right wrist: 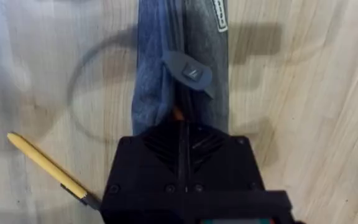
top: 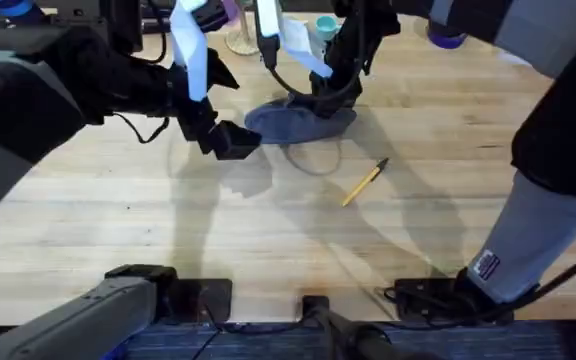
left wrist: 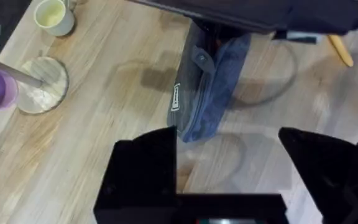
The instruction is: Unzip the bag, pick up the pens from the table one at a time and place them inside, then zip the bag closed.
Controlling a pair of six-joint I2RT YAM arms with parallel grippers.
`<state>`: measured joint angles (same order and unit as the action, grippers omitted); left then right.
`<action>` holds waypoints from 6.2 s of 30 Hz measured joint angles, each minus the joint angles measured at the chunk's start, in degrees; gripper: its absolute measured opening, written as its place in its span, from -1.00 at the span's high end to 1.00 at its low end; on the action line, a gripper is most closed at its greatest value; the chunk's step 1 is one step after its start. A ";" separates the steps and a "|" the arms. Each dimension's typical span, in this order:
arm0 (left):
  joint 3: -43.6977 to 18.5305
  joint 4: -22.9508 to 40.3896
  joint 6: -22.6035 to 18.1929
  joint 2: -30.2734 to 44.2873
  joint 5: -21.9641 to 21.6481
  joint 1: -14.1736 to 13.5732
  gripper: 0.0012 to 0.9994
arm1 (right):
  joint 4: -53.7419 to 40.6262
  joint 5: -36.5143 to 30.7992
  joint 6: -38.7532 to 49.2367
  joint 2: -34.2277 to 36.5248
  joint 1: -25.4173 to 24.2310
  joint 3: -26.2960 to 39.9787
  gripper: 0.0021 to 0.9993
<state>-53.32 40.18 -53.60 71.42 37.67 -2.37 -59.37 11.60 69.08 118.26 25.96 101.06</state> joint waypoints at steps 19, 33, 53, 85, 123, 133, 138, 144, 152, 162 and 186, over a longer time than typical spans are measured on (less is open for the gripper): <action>0.00 0.77 0.00 0.00 -0.02 0.00 -0.99 | 1.39 -0.19 0.46 0.00 -0.29 0.04 -0.99; 0.00 0.79 0.00 0.00 -0.04 0.00 -0.99 | 0.68 1.32 0.39 -1.62 -0.48 1.00 -0.99; 0.00 0.79 0.00 0.00 -1.48 0.00 -0.99 | -10.71 3.91 -5.65 -24.05 -3.90 2.40 -0.99; 0.00 0.79 0.00 0.00 -1.51 0.00 -0.99 | -23.21 5.67 -84.74 -29.79 -6.62 2.40 -0.99; 0.00 1.20 0.00 -0.01 -1.51 0.00 -0.99 | -21.28 -24.08 -122.27 -32.50 4.26 -8.31 -0.99; 0.00 1.20 0.00 -0.01 -1.51 0.00 -0.99 | -9.75 -20.40 -125.99 -39.92 4.24 -27.65 -0.99; 0.00 1.22 0.00 -0.01 -1.51 0.00 -0.99 | -2.21 -17.84 -127.68 -40.09 4.26 -36.03 -0.99; 0.00 1.22 0.00 0.00 -1.51 0.00 -0.99 | 5.46 -16.68 -129.55 -40.09 4.26 -43.09 -0.99; 0.00 1.22 0.00 -0.01 -1.52 0.00 -0.99 | 10.28 -17.93 -133.17 -40.09 4.25 -51.04 -0.99; 0.00 1.21 0.00 -0.02 -1.52 0.00 -0.99 | 16.75 -18.52 -134.72 -36.75 4.26 -53.88 -0.99; 0.00 2.56 0.00 0.00 -1.53 0.00 -0.99 | 16.11 -21.99 -135.08 -33.11 5.07 -52.51 0.93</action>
<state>-53.32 42.74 -53.60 71.41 36.14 -2.37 -43.27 -10.39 -66.00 85.14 31.03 48.56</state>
